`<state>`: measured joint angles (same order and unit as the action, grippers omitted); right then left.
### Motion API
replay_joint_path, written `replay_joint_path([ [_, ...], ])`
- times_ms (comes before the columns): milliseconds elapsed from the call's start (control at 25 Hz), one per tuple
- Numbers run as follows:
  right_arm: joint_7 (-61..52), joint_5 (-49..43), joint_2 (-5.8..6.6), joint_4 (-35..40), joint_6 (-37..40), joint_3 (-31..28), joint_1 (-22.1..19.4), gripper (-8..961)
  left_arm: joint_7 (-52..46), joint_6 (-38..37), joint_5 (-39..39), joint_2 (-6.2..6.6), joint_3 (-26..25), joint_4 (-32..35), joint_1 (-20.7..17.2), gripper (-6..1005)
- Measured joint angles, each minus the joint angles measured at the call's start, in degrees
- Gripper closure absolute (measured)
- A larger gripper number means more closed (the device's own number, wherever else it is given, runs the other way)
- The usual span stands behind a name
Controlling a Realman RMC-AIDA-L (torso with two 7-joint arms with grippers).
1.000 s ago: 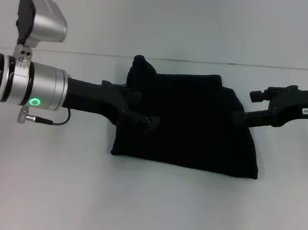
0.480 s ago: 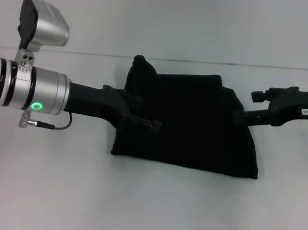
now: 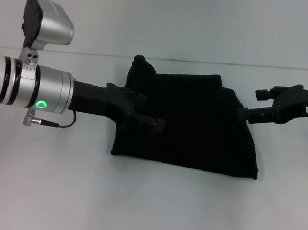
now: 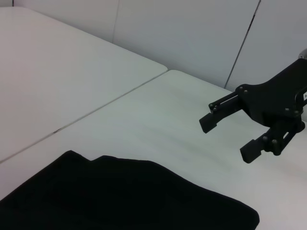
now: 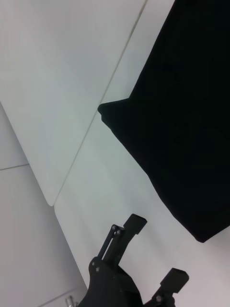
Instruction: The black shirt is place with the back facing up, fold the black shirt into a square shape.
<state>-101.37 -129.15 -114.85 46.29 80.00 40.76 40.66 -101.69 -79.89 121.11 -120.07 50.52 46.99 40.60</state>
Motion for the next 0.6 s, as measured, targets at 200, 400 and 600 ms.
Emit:
replay_joint_path([
  [200,-0.64,-0.05,0.21,0.00,-0.03,0.00,-0.06,24,0.00,-0.09,0.00,-0.01,-0.07,-0.14,-0.04,50],
  [400,-0.66,-0.04,0.28,0.00,0.17,0.02,-0.38,24,0.00,-0.28,0.00,0.01,-0.13,-0.25,-0.38,50],
  [600,-0.66,0.05,0.34,-0.04,0.13,0.02,-0.50,23,0.00,-0.35,0.00,0.01,-0.16,-0.30,-0.19,50],
])
